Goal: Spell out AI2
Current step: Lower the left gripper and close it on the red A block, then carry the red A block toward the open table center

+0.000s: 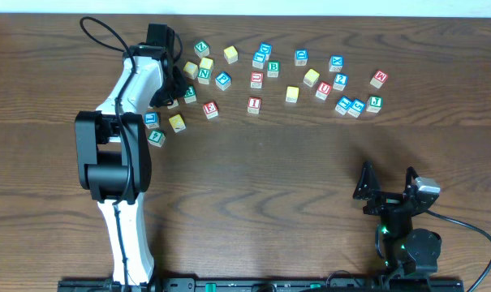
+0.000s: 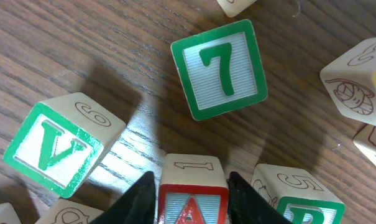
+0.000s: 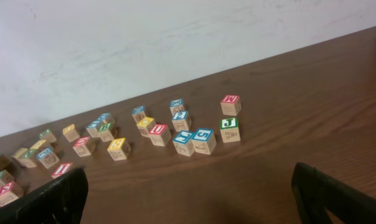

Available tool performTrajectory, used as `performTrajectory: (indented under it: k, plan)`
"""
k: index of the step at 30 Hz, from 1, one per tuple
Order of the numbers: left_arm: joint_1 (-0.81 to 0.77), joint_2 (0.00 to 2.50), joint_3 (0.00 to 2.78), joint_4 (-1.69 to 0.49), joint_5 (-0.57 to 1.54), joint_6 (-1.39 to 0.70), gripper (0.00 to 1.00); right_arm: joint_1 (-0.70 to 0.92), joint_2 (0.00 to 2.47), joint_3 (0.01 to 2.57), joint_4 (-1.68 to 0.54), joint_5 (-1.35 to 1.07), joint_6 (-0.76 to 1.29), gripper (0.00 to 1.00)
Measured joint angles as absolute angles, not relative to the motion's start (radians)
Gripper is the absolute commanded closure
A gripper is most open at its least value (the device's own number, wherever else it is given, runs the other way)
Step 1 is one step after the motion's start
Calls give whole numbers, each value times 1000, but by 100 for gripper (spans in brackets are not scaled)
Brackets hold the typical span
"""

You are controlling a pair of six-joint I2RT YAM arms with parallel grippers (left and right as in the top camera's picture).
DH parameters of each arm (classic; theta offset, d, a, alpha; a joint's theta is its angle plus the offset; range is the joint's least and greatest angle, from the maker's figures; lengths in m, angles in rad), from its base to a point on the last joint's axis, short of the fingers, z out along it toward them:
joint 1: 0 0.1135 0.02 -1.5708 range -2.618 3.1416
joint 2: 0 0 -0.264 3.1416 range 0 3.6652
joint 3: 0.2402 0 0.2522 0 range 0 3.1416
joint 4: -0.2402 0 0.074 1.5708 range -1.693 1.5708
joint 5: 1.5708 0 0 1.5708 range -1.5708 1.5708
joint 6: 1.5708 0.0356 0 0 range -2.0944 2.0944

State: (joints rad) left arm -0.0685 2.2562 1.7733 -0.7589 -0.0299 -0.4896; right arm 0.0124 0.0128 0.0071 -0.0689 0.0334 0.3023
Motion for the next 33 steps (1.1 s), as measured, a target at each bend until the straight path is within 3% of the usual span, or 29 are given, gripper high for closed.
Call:
performTrajectory:
  k: [20, 33]
  plan:
    - [-68, 2230, 1773, -801, -30, -494, 73, 12, 13, 7, -69, 33, 302, 1]
    - [-108, 1856, 1768, -975, 40, -431, 73, 12, 13, 7, -68, 33, 302, 1]
